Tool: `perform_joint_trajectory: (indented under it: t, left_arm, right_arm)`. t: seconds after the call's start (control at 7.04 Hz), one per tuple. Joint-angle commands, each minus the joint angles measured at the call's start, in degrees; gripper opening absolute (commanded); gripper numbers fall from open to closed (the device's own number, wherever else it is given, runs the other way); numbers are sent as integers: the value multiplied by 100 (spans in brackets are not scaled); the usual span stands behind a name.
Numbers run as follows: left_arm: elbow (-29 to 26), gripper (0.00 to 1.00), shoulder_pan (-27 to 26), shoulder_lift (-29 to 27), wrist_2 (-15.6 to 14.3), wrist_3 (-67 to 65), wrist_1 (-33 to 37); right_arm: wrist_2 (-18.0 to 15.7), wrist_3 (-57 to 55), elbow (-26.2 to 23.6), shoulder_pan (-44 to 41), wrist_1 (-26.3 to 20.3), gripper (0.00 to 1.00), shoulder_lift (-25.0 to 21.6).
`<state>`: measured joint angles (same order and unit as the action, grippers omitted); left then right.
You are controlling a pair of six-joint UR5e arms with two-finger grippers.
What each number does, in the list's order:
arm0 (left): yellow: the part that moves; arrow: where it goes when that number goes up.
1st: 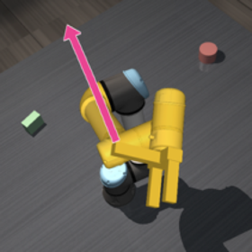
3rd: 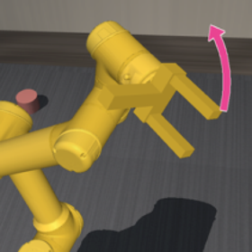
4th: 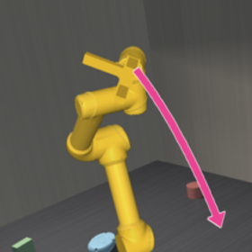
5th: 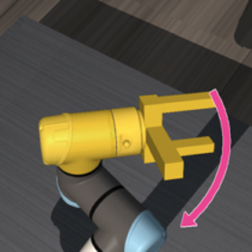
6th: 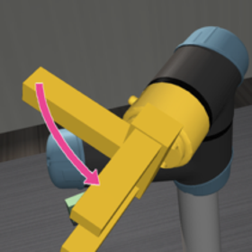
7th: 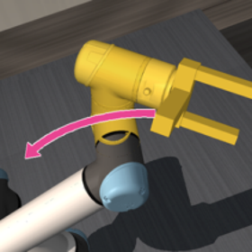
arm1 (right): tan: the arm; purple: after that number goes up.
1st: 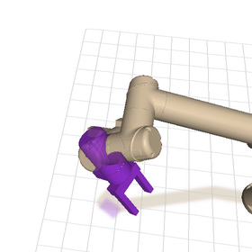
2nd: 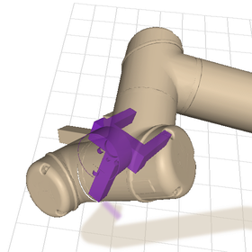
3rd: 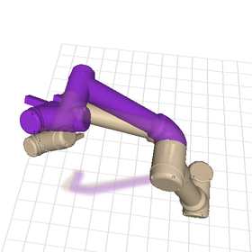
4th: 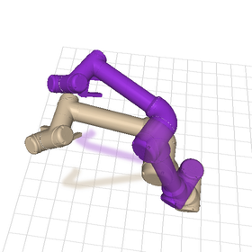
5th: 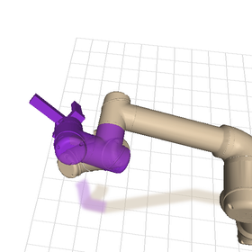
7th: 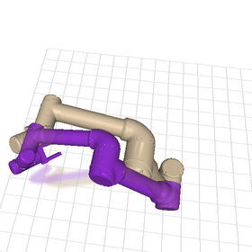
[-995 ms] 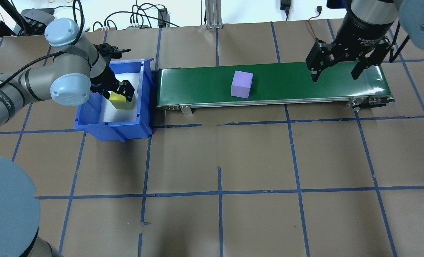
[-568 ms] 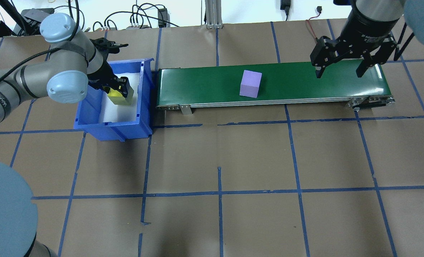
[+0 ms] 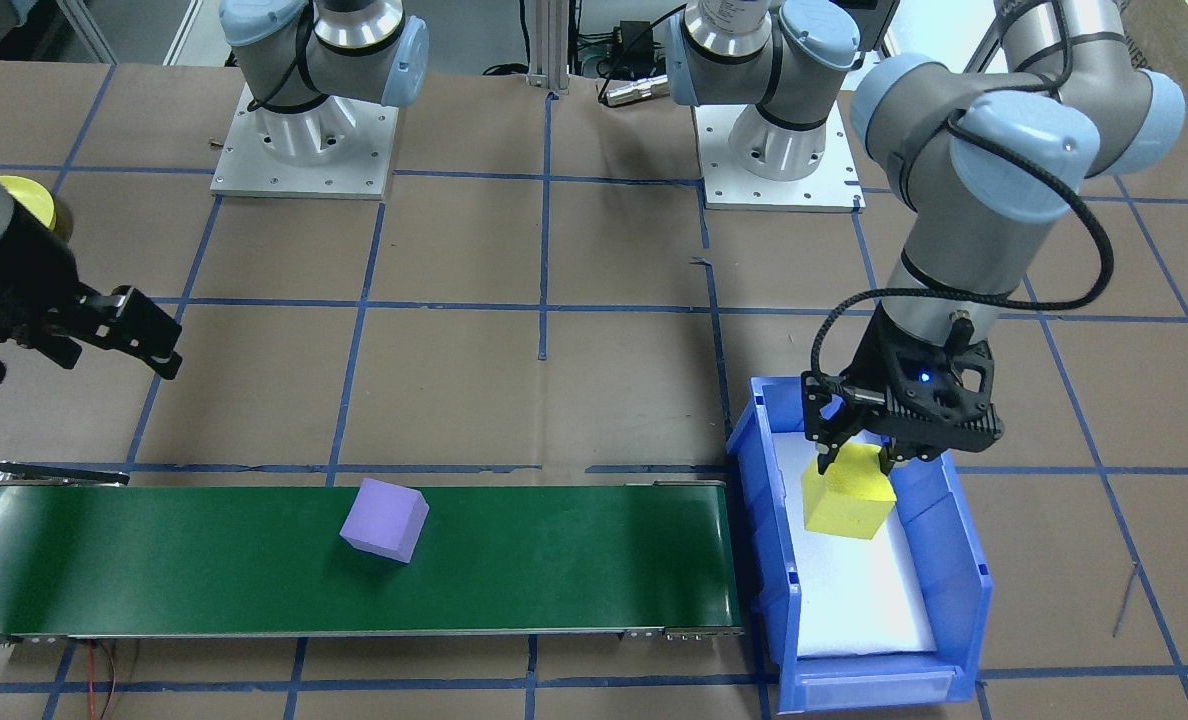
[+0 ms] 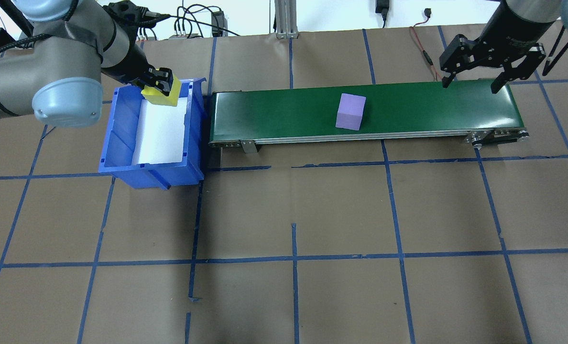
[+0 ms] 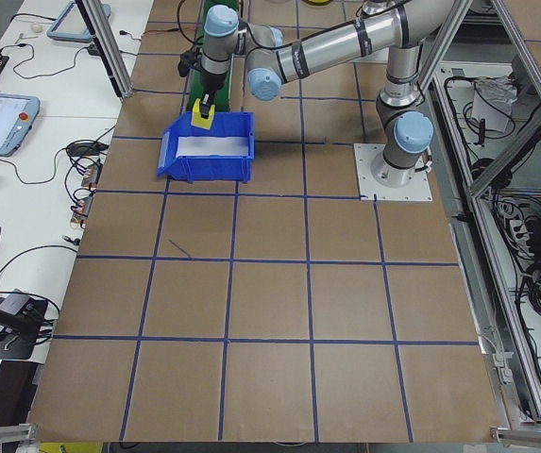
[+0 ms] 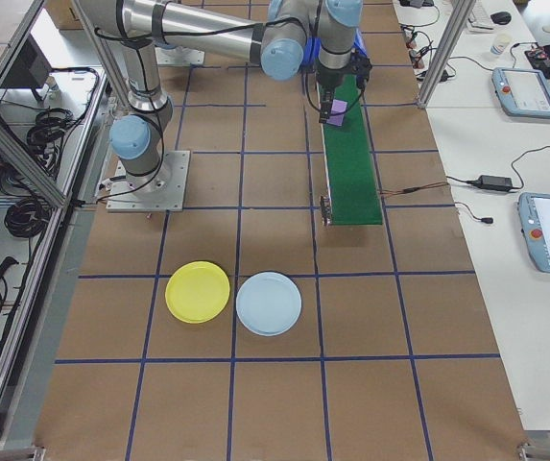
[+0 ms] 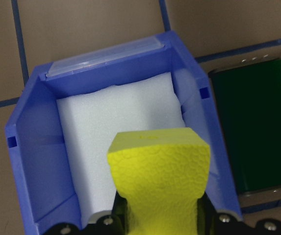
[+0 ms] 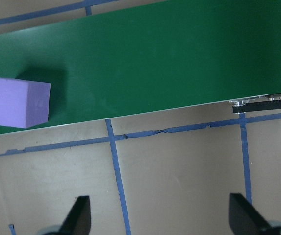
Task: Move block left to right into plate
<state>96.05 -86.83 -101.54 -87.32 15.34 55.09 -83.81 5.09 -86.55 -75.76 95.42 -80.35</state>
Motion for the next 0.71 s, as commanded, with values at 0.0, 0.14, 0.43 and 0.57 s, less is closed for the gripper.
perform_joint_trajectory:
  t: [0.0,0.14,0.43,0.57]
  left_arm:
    - [-78,47,-324,-14,58,-610,1]
    - [-69,47,-578,-145,58,-663,-7]
    - [-69,47,-1211,-610,31,-899,-139]
    - [-60,48,-1222,-752,57,-962,-278]
  right_arm:
    - [242,194,137,402,667,100,534]
    - [556,186,208,482,723,100,833]
    - [656,185,279,483,1251,100,1186]
    - [673,125,314,483,1251,100,1223]
